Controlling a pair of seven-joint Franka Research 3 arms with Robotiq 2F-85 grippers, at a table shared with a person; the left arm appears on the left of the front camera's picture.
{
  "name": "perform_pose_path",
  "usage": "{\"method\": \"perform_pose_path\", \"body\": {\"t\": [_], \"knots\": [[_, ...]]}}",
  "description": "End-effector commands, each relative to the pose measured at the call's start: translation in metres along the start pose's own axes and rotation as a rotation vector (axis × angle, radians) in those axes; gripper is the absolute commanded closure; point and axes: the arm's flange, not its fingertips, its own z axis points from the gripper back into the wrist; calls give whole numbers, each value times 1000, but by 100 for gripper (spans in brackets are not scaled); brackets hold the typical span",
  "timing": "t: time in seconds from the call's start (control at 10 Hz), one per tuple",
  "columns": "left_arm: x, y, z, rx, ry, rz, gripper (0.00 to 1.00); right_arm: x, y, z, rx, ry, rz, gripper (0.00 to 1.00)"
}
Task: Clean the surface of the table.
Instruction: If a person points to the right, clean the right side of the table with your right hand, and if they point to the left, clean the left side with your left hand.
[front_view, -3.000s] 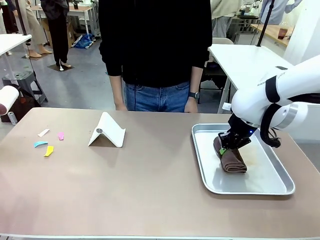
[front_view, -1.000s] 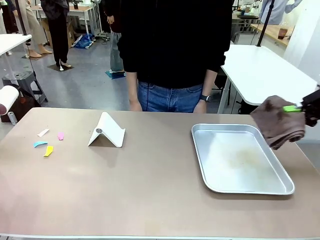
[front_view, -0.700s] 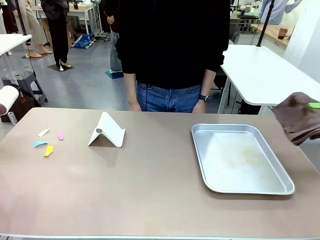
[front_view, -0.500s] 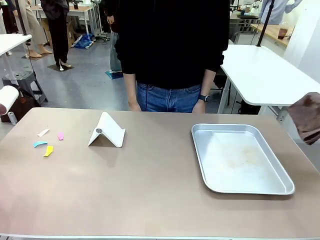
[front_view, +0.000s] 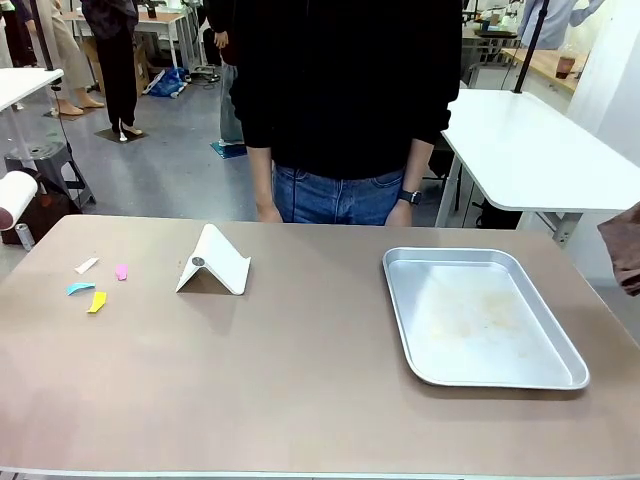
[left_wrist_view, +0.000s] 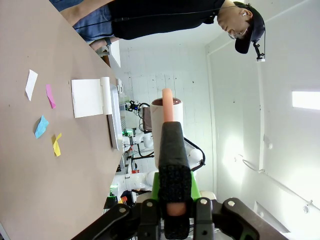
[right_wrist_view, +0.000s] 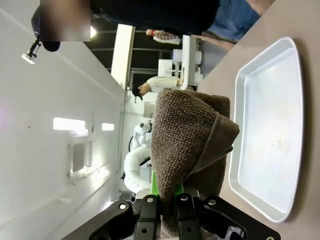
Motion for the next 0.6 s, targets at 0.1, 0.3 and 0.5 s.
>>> {"method": "perform_pose_path", "body": {"t": [0.1, 0.3, 0.5], "knots": [[-5, -3, -2, -5, 1, -17, 100, 1, -2, -7, 38, 1, 22, 90], [-5, -3, -2, -5, 1, -17, 100, 2, -1, -10, 14, -23, -4, 90], [-5, -3, -2, -5, 1, -17, 100, 0, -3, -4, 6, 9, -7, 90]]}}
